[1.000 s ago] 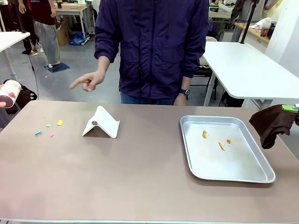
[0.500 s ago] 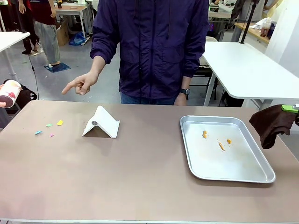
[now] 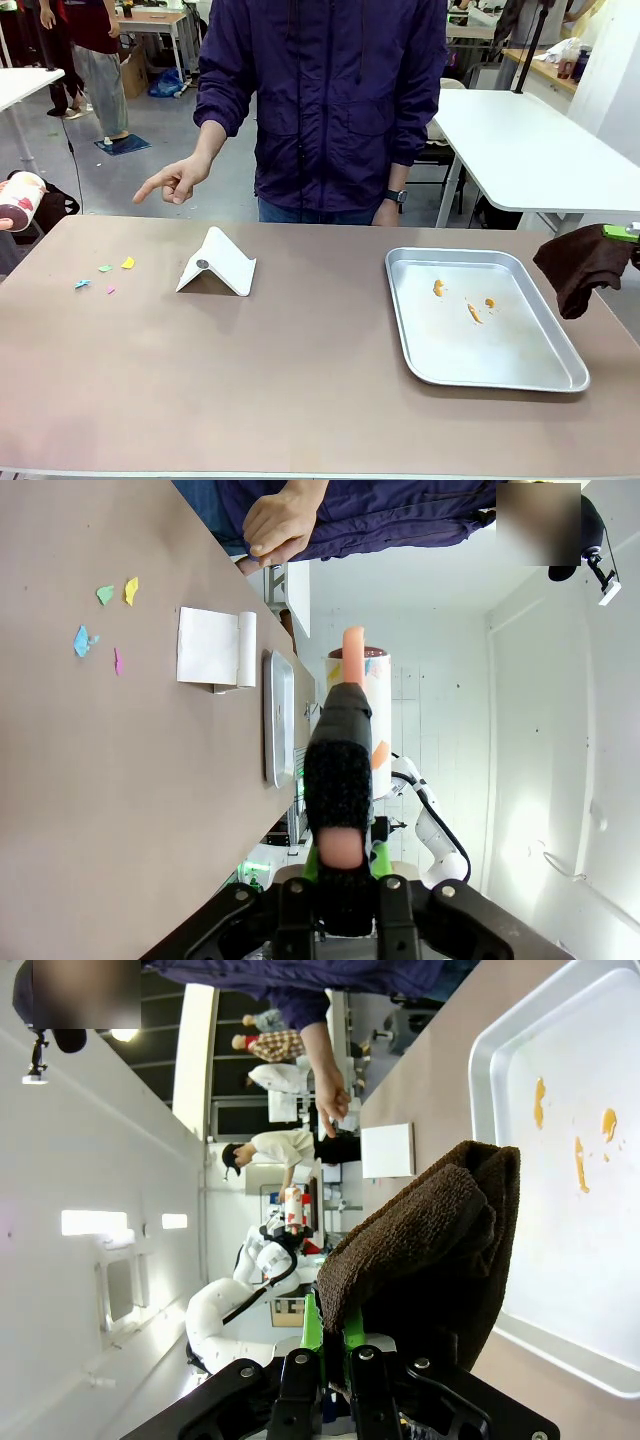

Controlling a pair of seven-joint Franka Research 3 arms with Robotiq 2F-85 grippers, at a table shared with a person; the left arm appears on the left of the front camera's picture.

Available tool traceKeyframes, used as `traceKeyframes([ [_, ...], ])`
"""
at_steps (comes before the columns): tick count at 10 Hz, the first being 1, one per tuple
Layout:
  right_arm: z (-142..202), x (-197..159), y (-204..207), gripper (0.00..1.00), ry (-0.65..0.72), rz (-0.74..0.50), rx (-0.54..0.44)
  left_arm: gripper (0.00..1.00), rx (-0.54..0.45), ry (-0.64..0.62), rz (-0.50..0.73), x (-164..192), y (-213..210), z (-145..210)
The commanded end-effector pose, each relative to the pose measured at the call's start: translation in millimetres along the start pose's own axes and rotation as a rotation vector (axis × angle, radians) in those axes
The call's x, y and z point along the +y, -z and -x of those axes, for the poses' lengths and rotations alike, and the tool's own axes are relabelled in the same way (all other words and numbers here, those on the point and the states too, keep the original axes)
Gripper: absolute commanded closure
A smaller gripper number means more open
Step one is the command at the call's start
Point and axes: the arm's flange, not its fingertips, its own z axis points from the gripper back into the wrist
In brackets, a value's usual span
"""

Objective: Clean the surface of the table.
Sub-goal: If a person points to the right, clean the right side of the table with your right hand, and if they point to the left, clean the left side with your left hand.

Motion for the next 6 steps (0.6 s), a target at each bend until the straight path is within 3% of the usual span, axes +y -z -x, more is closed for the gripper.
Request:
traceKeyframes([
  [1,2,2,-3,1.0,-0.002,-0.021,0.006,0.82,-0.019,0.006,-0.084,0,9,-1],
  [6,2,2,-3,1.0,-0.002,-0.021,0.006,0.82,-0.174,-0.068,-0.538,16,38,-7],
])
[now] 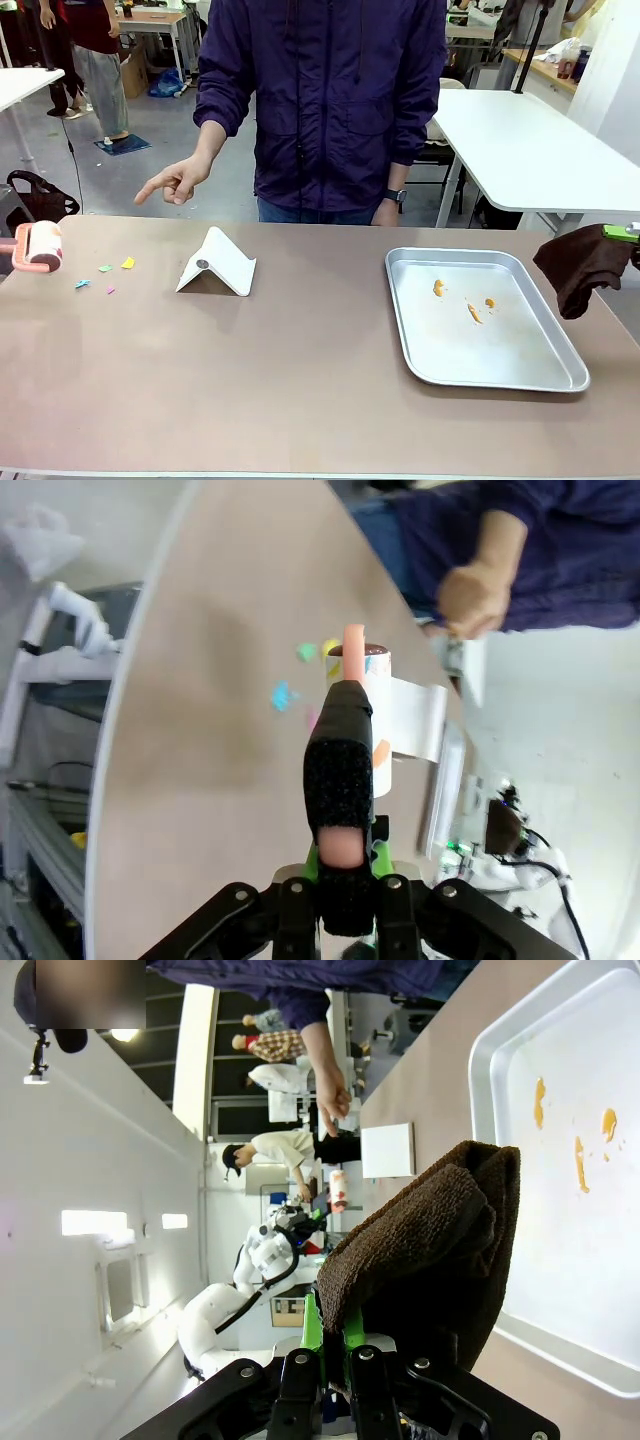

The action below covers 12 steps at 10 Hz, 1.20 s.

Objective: Clean the surface of the table.
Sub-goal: If a person points to the right, clean the right side of the table with your right hand, and if they point to the left, clean the left side with your left hand.

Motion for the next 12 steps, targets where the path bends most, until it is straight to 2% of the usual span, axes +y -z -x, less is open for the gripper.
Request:
traceKeyframes([
  [1,2,3,-2,1.0,-0.003,-0.021,0.006,0.82,0.014,-0.046,-0.111,-9,25,13],
  [4,2,3,-2,1.0,-0.003,-0.021,0.006,0.82,0.005,-0.057,-0.152,-11,34,11],
  [5,2,3,-2,1.0,-0.003,-0.021,0.006,0.82,-0.034,-0.052,-0.183,-10,35,9],
  [12,2,3,-2,1.0,-0.003,-0.021,0.006,0.82,0.02,-0.086,-0.222,3,49,5],
])
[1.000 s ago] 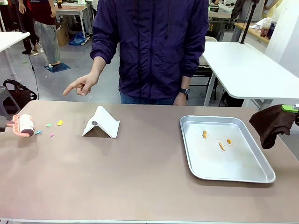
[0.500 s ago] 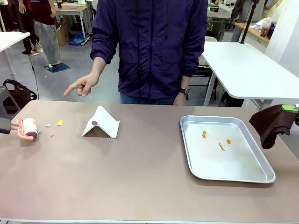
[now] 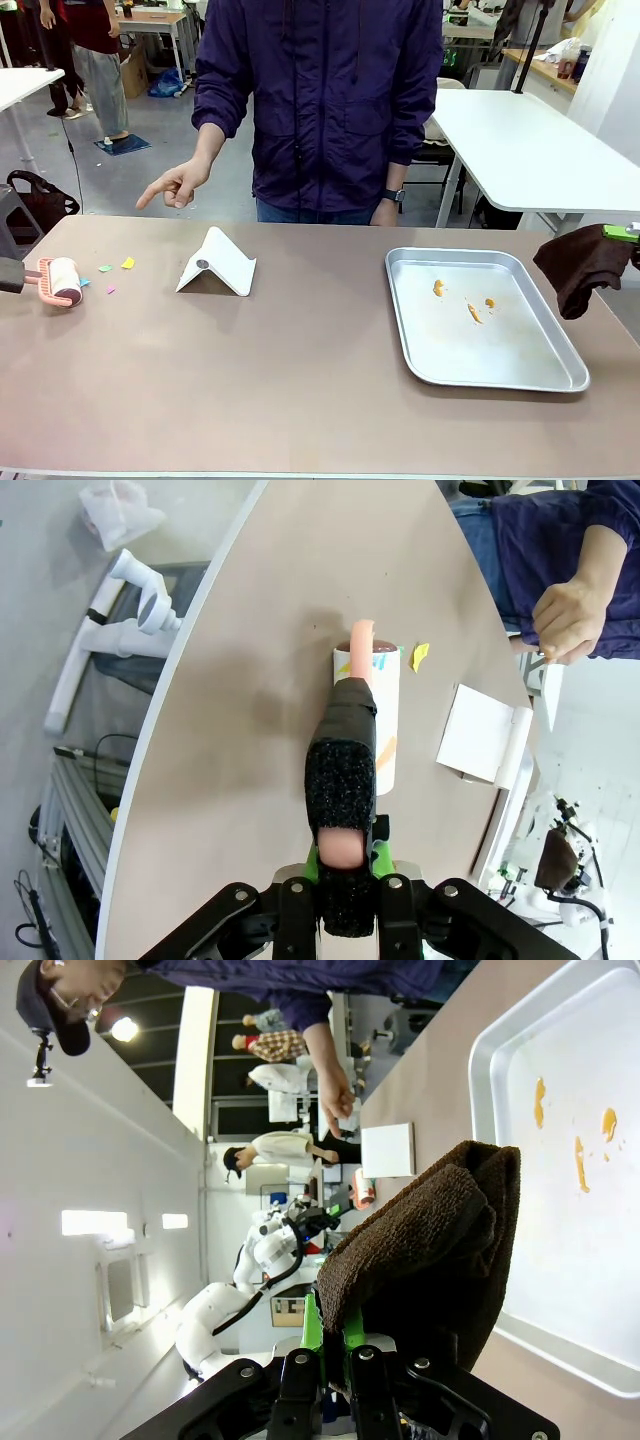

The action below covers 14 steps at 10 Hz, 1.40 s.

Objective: Clean the surface of the table.
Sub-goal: If a person points to the right, clean the right side of the table with your right hand, and if they point to the left, clean the left side with your left hand.

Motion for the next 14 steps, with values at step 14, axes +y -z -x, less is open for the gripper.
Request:
traceKeyframes([
  [14,2,3,-2,1.0,-0.003,-0.02,0.005,0.82,0.181,0.07,-0.029,-43,108,8],
])
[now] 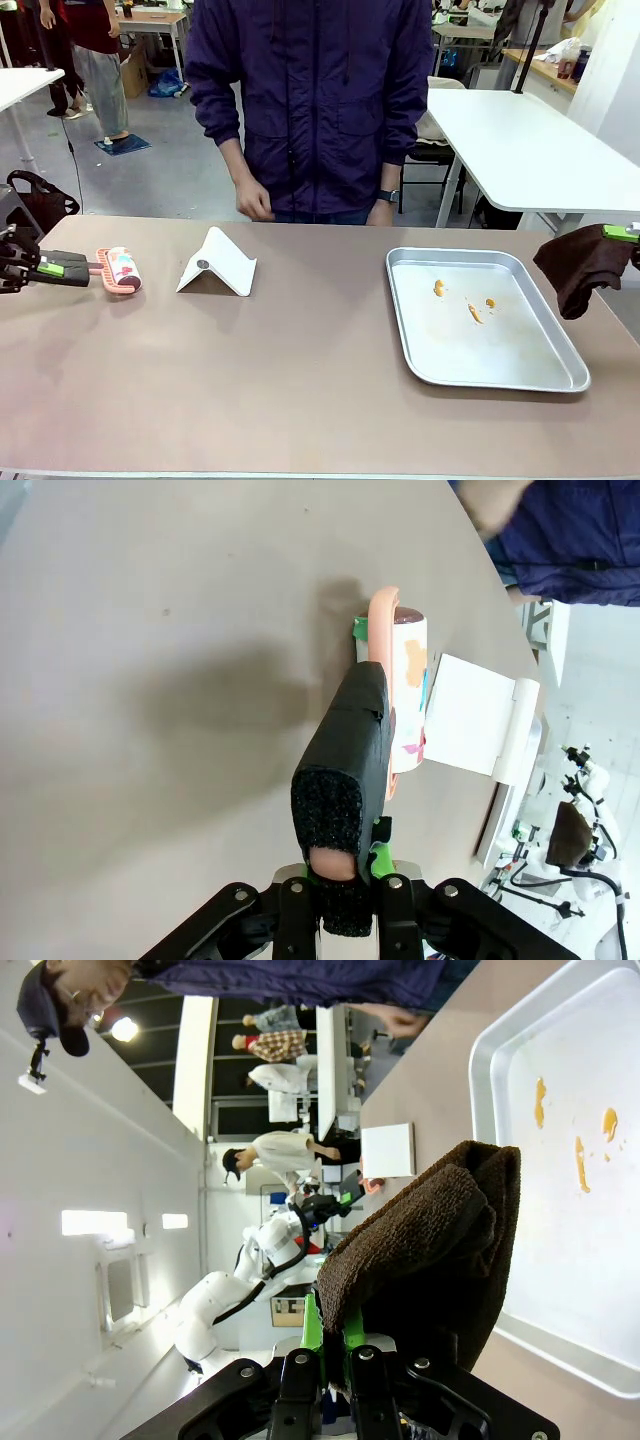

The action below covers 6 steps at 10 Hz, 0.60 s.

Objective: Clean the surface of the table.
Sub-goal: If a person points to the right, clean the right side of the table with your right hand, and if they point to the left, clean the left side with your left hand.

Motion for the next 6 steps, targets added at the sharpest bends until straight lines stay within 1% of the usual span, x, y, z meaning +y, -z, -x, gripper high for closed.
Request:
traceKeyframes([
  [1,2,3,-2,1.0,-0.003,-0.02,0.005,0.82,0.073,0.008,-0.022,2,28,5],
  [4,2,3,-2,1.0,-0.003,-0.02,0.005,0.82,0.07,0.028,0.021,-11,37,-4],
  [6,2,3,-2,1.0,-0.003,-0.02,0.005,0.82,0.064,0.045,0.061,-18,28,-3],
])
